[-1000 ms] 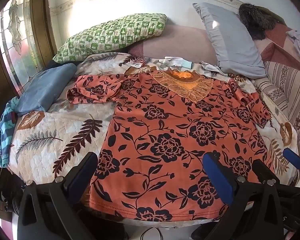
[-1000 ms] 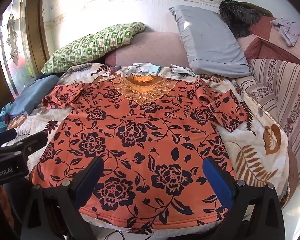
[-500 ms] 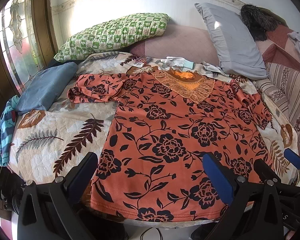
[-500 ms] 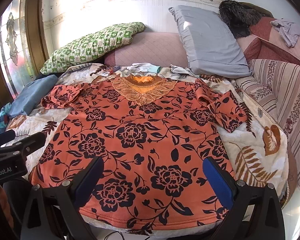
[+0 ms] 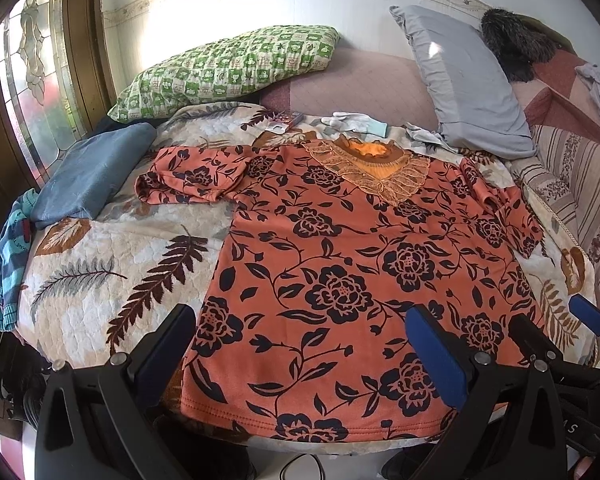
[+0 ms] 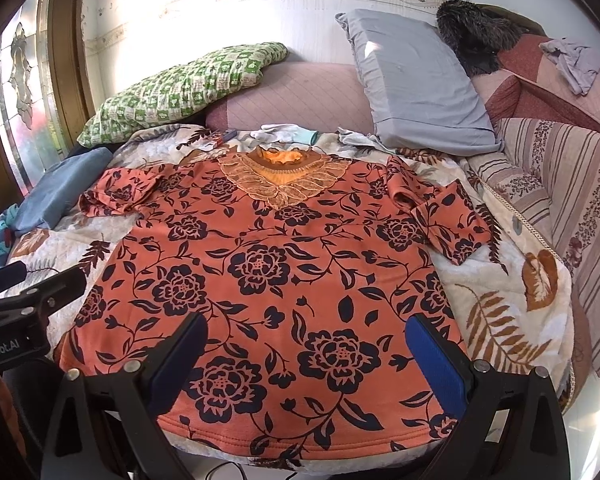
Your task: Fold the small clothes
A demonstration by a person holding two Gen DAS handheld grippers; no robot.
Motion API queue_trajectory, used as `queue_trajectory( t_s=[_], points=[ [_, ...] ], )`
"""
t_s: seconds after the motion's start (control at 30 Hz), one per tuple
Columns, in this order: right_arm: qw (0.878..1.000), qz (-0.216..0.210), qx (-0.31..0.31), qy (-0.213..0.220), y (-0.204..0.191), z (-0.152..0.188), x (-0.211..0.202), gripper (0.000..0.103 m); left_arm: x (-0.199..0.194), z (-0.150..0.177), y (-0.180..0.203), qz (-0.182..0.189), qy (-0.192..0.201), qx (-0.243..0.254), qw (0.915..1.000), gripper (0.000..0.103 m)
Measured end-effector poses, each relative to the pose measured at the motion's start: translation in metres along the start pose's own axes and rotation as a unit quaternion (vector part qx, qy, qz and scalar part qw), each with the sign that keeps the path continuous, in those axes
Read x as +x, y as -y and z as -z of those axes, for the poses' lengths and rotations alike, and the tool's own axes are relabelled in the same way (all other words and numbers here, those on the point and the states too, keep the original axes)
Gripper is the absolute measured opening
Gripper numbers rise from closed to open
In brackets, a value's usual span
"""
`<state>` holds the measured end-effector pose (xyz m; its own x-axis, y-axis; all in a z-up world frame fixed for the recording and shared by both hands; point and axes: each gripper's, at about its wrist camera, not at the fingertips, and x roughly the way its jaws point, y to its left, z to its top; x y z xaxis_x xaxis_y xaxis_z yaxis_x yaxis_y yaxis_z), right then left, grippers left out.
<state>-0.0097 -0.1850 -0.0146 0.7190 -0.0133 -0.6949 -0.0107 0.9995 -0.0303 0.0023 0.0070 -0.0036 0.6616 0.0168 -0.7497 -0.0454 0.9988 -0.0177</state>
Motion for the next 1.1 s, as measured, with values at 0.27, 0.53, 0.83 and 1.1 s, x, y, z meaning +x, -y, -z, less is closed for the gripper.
queue_trajectory(
  t_s=[0.27,0.53,0.83,1.1],
  points=[
    [1.0,0.001,0.0,-0.001,0.0007,-0.0009,0.0003,0.1,-0.0003,0.0011,-0.0013,0.0,0.0,-0.002,1.0,0.103],
    [1.0,0.002,0.0,-0.001,0.0007,-0.0025,0.0005,0.1,-0.0005,0.001,-0.0024,0.001,0.0,-0.002,1.0,0.103],
    [1.0,0.004,0.003,-0.002,0.0013,-0.0023,0.0014,0.1,-0.0005,0.0011,-0.0033,0.002,-0.001,-0.003,1.0,0.103],
    [1.0,0.005,0.004,-0.003,0.0026,-0.0017,0.0015,0.1,-0.0005,0.0016,-0.0045,0.002,-0.002,-0.005,1.0,0.103]
  ],
)
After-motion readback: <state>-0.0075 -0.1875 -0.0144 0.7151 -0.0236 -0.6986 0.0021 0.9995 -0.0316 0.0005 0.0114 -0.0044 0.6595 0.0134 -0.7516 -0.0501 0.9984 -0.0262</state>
